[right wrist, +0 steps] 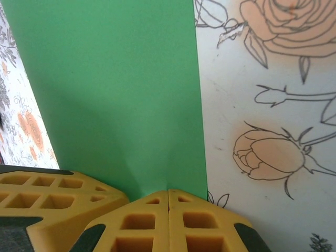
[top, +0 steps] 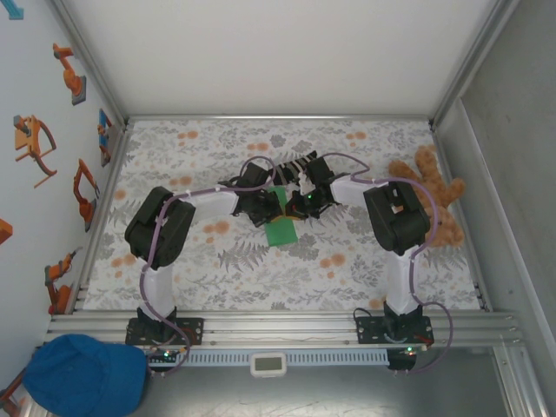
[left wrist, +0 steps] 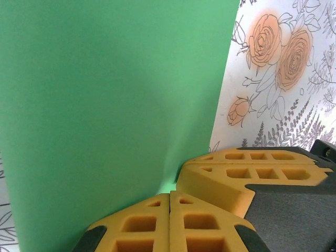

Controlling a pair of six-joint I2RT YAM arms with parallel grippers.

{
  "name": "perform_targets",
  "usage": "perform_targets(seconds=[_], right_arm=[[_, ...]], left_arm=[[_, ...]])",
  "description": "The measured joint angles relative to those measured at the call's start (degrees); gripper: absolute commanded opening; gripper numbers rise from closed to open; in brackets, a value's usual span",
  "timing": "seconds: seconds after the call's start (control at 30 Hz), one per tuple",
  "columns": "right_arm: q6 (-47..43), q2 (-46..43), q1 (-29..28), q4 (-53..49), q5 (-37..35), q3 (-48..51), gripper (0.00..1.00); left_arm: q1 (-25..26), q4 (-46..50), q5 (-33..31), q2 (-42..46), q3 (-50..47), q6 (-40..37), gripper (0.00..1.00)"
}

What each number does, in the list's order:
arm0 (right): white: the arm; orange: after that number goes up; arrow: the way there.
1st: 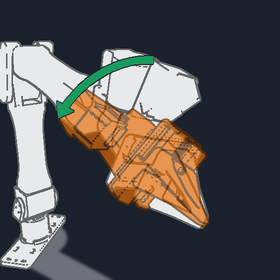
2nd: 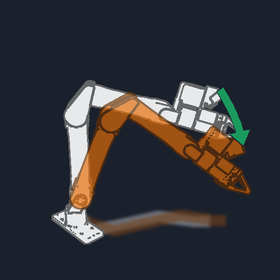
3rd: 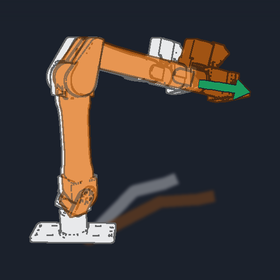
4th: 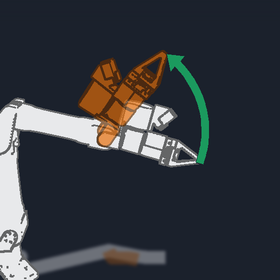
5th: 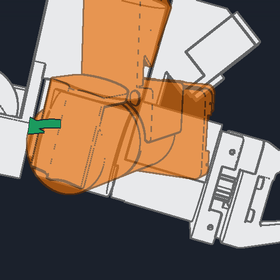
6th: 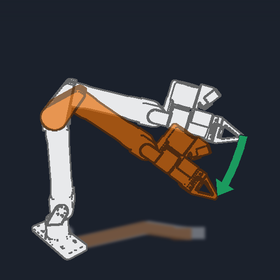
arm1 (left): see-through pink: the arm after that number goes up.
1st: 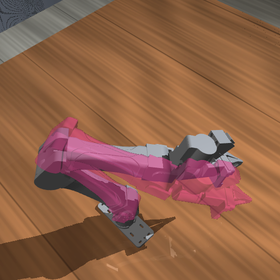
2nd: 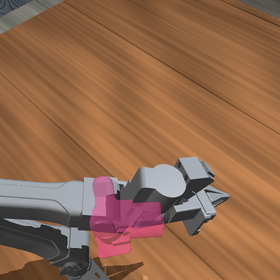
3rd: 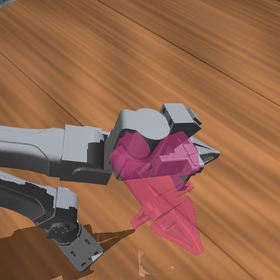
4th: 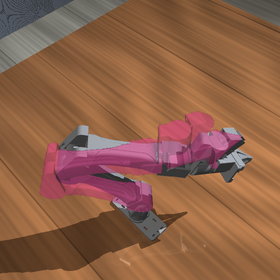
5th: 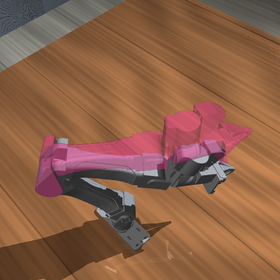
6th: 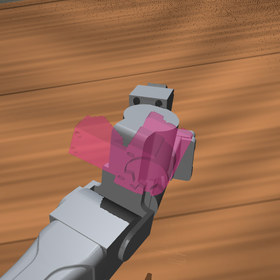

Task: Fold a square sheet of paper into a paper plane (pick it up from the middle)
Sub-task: Hold the square sheet of paper at the center of the table, then first fold the square sheet of paper in half at the center of the table.

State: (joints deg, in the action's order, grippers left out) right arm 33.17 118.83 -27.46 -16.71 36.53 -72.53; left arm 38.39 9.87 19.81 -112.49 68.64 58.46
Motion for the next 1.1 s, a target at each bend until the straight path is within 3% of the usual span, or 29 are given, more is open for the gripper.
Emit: perform_targets(seconds=[0.57, 0.93, 1.1], right_arm=[[0.0, 0.5, -0.1, -2.1, -0.8, -1.3, 0.0], [0.0, 0.5, -0.3, -2.3, -1.5, -1.2, 0.0], [-0.1, 0.5, -0.3, -2.4, -1.5, -1.4, 0.0]], left_arm=[[-5.7, -10.1, 6.7, 3.0, -11.5, -3.1, 0.0], [-9.2, -1.3, 4.8, 7.3, -12.4, -8.2, 0.0], [-8.2, -0.3, 6.0, 7.9, -7.9, -8.8, 0.0]])
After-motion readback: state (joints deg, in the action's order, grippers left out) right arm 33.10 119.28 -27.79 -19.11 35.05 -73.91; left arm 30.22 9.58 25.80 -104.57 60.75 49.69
